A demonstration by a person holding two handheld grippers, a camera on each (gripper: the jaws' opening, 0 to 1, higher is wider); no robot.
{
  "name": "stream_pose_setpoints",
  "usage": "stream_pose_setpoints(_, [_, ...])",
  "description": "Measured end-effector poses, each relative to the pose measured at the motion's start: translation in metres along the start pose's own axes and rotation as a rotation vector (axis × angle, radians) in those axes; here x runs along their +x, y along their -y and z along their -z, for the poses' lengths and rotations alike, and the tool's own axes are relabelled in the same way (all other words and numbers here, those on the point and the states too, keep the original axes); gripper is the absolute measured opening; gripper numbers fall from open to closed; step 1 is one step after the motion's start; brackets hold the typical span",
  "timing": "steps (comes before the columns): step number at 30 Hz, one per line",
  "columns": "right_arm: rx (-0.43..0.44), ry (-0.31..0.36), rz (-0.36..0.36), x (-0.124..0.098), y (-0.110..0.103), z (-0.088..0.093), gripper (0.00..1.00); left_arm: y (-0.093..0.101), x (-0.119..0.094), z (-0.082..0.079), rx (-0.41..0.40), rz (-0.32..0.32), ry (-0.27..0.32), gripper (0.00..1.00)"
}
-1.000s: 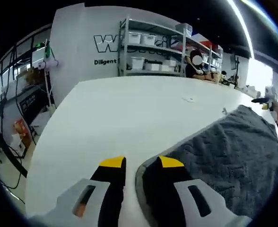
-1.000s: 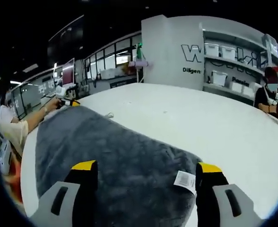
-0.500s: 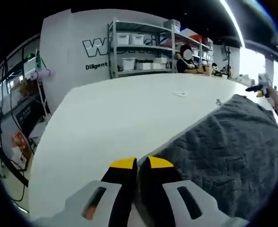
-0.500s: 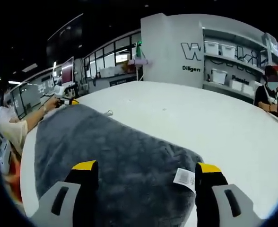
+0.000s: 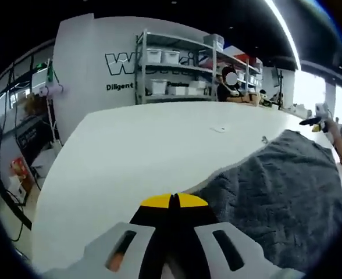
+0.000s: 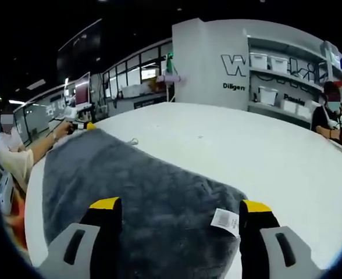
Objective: Fold the towel on the table until its edges align and the towel forms a compact rectangular stack.
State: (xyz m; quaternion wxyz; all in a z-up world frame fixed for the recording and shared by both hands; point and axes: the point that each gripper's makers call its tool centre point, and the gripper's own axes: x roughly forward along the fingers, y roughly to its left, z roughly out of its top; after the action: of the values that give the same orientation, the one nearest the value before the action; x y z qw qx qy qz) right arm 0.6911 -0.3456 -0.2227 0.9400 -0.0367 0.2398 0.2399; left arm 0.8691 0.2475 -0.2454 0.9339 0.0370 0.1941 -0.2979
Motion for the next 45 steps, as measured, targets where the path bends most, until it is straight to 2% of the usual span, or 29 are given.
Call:
stream_pose_setpoints(4, [0.002,0.002,0.001,-0.001,0.007,-0.002,0.83,0.007,-0.009,-0.010,-0.006,0.010,0.027,0.00])
stream_pose_setpoints(8, [0.001,0.008,0.001,-0.003,0.011,-0.006,0.83,0.015,-0.020,-0.029,-0.008,0.036,0.069,0.00])
stream_pose_setpoints(11, [0.000,0.013,0.001,-0.004,0.012,-0.008,0.83,0.021,-0.027,-0.041,0.011,0.046,0.082,0.00])
stream_pose_setpoints(14, [-0.001,0.016,0.000,-0.005,0.009,-0.007,0.83,0.038,-0.038,-0.044,0.057,0.050,0.085,0.00])
stream_pose_setpoints(20, [0.002,0.021,0.002,-0.006,0.011,-0.008,0.82,0.078,-0.070,-0.033,0.276,0.051,0.017,0.00])
stream_pose_setpoints(21, [0.001,0.022,0.001,-0.006,0.010,-0.008,0.82,0.084,-0.075,-0.033,0.287,0.053,0.017,0.00])
stream_pose_setpoints(27, [-0.004,0.030,-0.002,-0.007,0.002,-0.009,0.82,0.104,-0.089,-0.031,0.316,0.068,0.005,0.00])
stream_pose_setpoints(32, [-0.004,0.035,-0.002,-0.007,-0.004,-0.007,0.82,0.125,-0.111,-0.028,0.353,0.094,0.002,0.00])
stream_pose_setpoints(39, [-0.009,0.022,-0.005,-0.005,0.001,-0.007,0.82,0.151,-0.151,-0.009,0.374,0.141,-0.040,0.00])
stream_pose_setpoints(43, [-0.007,0.030,-0.005,-0.007,0.005,-0.010,0.82,0.157,-0.171,0.001,0.393,0.144,-0.069,0.00])
stream_pose_setpoints(45, [-0.004,0.031,-0.003,-0.007,0.007,-0.010,0.82,0.160,-0.181,0.005,0.376,0.158,-0.072,0.00])
